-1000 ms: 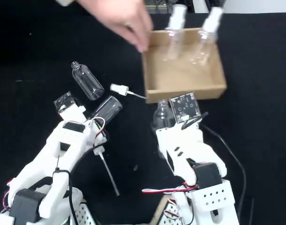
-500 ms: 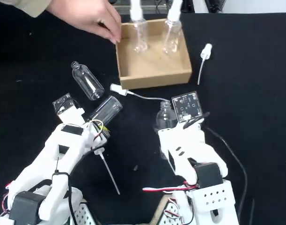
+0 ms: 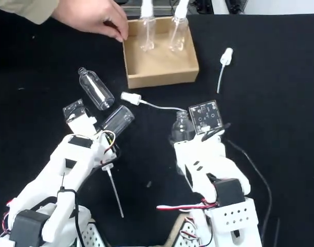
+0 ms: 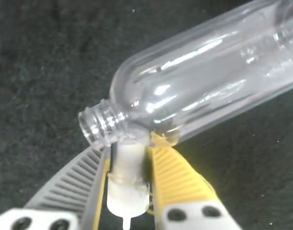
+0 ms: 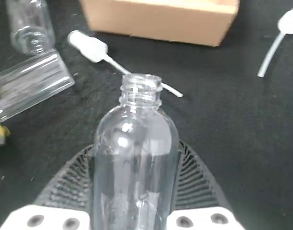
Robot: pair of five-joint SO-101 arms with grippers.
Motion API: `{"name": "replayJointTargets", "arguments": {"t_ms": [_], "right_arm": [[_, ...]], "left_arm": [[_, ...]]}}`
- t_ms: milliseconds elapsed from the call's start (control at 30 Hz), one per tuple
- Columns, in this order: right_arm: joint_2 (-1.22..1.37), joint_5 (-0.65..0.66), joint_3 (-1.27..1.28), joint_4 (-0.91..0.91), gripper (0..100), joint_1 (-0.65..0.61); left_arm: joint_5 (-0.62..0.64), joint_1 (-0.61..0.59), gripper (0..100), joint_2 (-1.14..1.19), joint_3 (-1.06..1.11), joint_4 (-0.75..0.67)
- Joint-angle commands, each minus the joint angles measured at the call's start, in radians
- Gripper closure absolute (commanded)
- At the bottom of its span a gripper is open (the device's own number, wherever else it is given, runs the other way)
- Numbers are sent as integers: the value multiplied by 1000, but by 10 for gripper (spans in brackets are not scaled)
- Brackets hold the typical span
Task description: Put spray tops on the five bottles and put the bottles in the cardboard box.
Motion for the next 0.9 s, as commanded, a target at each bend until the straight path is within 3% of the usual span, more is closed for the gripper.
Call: {"name": "replayJointTargets", "arguments": {"t_ms": [0, 333, 533, 867], "right_arm": [[-24, -6, -91, -55, 988, 61], [-24, -6, -35, -144, 988, 68], [-24, -8, -30, -146, 988, 68], [-24, -32, -35, -140, 988, 68]], "left_arm": [[-44, -7, 970, -3, -41, 37], [-75, -8, 970, -3, -323, 394], [-123, -8, 970, -98, -328, 404], [-207, -5, 970, -585, -251, 402]]}}
